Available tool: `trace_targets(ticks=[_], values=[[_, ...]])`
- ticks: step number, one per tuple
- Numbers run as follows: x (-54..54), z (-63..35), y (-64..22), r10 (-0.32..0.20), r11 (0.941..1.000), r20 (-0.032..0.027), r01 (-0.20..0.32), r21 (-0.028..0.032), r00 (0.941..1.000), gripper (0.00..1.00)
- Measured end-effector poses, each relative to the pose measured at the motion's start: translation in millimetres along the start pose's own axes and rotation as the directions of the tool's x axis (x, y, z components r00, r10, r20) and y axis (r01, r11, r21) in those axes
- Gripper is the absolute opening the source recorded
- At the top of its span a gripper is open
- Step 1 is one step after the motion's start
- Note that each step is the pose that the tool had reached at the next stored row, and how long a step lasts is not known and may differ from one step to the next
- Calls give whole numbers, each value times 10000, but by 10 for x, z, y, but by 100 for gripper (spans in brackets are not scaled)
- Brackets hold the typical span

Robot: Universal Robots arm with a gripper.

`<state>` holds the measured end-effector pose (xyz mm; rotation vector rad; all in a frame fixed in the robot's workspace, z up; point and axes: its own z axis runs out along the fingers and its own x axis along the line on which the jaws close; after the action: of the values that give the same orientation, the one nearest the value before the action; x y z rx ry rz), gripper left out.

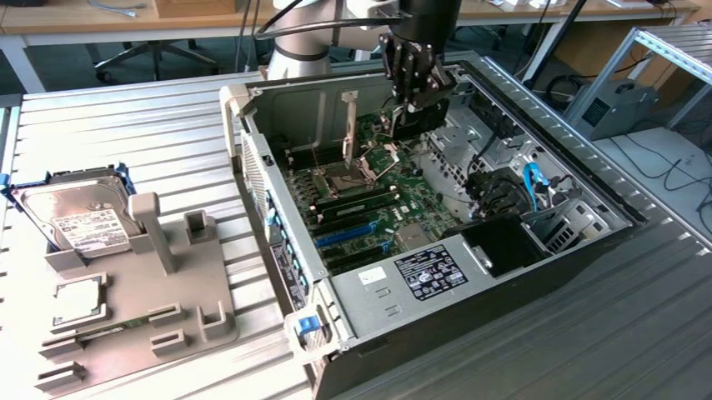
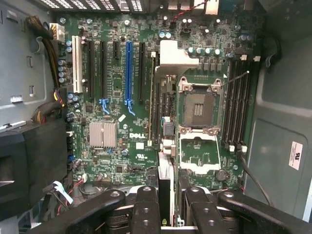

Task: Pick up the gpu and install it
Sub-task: 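Insert the gpu into the slot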

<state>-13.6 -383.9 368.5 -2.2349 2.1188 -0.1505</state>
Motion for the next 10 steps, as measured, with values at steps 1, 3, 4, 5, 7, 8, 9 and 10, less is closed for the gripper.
trace_targets(ticks=[1, 3, 4, 5, 7, 8, 9, 10], values=[[0, 0, 0, -94, 10000, 11, 94, 3, 10000, 26], [0, 1, 0, -291, 9996, 33, 291, 10, 9996, 26], [0, 7, -1, -298, 9985, 71, 301, -447, 9995, 26], [0, 11, -2, -304, 9962, 101, 311, -810, 9995, 26], [0, 17, -1, -307, 9945, 122, 317, -993, 9995, 26], [0, 21, 1, -309, 9917, 138, 323, -1245, 9994, 26], [0, 24, 1, -147, 9922, 318, 185, -1234, 9994, 26], [0, 24, 0, -88, 9923, 382, 134, -1231, 9992, 26]])
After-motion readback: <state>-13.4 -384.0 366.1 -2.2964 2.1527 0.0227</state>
